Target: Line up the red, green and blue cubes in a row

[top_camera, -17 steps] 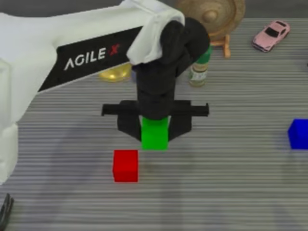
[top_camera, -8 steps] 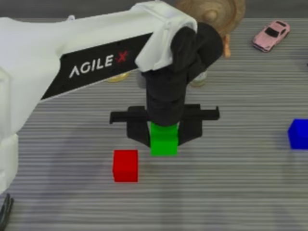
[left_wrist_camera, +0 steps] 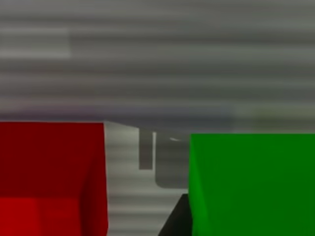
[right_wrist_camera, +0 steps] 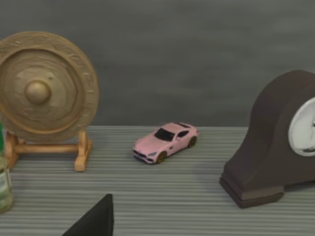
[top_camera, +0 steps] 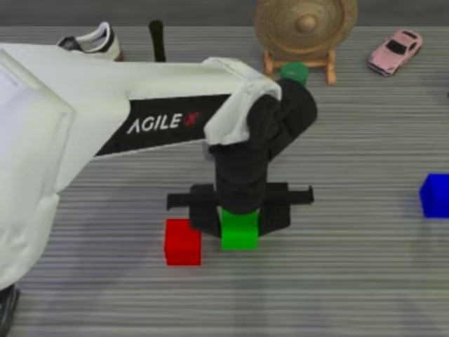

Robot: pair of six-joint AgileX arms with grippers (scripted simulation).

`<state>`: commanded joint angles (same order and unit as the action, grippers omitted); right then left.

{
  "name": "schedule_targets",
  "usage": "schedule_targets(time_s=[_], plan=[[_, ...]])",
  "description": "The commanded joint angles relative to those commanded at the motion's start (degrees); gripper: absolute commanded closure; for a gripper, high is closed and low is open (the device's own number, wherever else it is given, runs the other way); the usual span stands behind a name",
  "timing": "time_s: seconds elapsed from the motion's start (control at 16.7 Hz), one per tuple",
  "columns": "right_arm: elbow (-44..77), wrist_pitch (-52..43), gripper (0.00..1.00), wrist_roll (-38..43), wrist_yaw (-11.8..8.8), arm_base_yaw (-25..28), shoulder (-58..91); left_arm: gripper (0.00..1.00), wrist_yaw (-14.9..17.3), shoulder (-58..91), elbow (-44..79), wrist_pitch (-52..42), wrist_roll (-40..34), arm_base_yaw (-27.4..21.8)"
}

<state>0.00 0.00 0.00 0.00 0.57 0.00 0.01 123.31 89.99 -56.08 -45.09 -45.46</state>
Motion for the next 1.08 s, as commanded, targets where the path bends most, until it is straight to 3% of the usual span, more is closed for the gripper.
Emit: schedule_targets(time_s=[0.3, 1.08], plan=[[0.0, 0.0, 0.00, 0.0, 0.0, 0.0, 0.0, 1.00, 0.0, 0.3, -0.8, 0.9, 0.0, 0.0], [0.0, 0.0, 0.00, 0.0, 0.0, 0.0, 0.0, 0.02, 0.0, 0.3, -0.8, 0.9, 0.0, 0.0]])
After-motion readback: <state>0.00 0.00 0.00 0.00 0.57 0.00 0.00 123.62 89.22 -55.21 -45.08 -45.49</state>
